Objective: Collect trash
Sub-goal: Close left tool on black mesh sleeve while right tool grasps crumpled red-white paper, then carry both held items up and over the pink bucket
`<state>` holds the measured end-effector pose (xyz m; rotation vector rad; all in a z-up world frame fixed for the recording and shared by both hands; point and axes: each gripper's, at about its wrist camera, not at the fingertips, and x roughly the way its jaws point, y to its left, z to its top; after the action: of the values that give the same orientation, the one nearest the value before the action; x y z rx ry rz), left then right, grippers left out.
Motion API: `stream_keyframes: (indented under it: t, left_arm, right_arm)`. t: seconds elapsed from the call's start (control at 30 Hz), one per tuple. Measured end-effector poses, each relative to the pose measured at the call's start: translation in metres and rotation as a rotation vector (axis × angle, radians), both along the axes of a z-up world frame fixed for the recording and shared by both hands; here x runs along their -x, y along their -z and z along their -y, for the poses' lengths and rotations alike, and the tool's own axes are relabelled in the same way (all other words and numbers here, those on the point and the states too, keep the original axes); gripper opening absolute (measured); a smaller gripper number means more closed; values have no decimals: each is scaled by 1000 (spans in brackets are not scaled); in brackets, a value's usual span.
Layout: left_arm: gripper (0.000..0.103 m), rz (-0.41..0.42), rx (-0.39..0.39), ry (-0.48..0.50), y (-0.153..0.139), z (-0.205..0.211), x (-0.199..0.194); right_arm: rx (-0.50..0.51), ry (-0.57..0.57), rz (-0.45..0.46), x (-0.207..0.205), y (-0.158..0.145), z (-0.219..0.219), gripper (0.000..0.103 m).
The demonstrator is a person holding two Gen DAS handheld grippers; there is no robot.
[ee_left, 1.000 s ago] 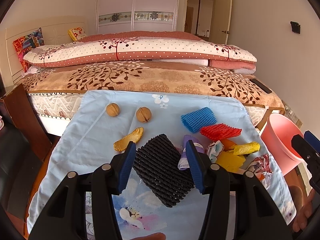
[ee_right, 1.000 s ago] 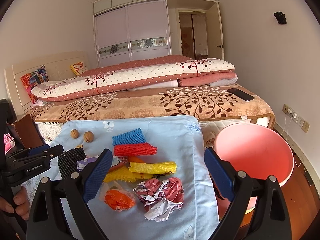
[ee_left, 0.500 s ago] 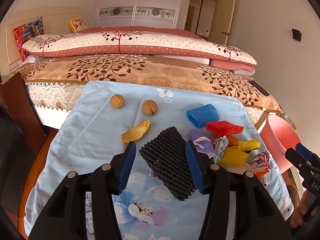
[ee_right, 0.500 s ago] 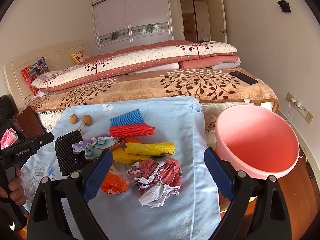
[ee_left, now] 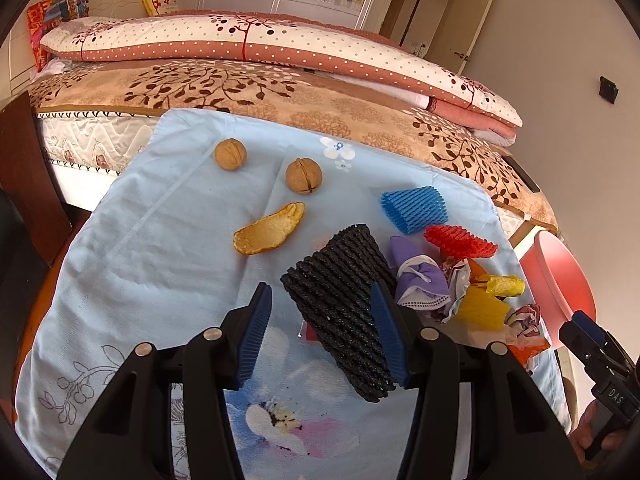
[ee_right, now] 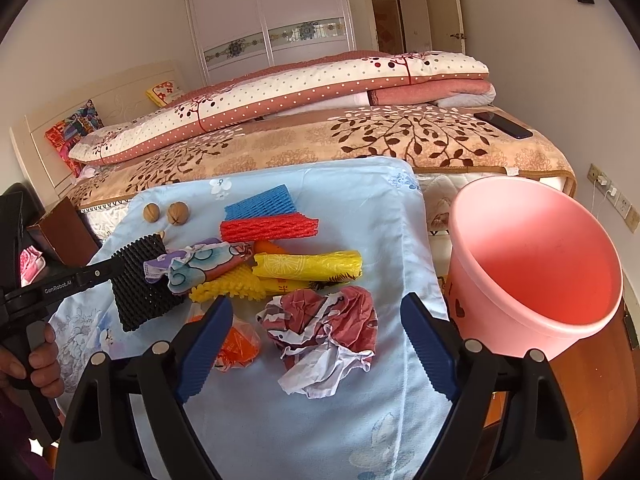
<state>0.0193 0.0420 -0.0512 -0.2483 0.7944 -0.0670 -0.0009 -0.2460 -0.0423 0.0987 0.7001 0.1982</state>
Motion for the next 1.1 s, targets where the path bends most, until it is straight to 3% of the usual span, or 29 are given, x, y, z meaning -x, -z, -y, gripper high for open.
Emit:
stream_keyframes:
  t: [0.07,0.17,0.23,0.6,0.87,1.1]
  left_arm:
    - [31,-6,-16,20,1,5,-3]
    - [18,4,-37,26,1,8,-3]
    - [15,21,-36,30,-1,7,0]
    - [13,120,-19,29,-37,-5,14]
    - [13,136,-7,39,-48,-3,16]
    - [13,146,-19,61,-57,8,17]
  right_arm:
    - [-8,1,-13,-2,2,1,83]
    - [-20,2,-29,-4,5,3,81]
    - [-22,1,-40,-6,7,4,80]
    - [-44,5,-134,-32,22,12,77]
    - [-98,-63,-236,-50,39,9,77]
    - [-123,-96,-207,-37,33,6,41]
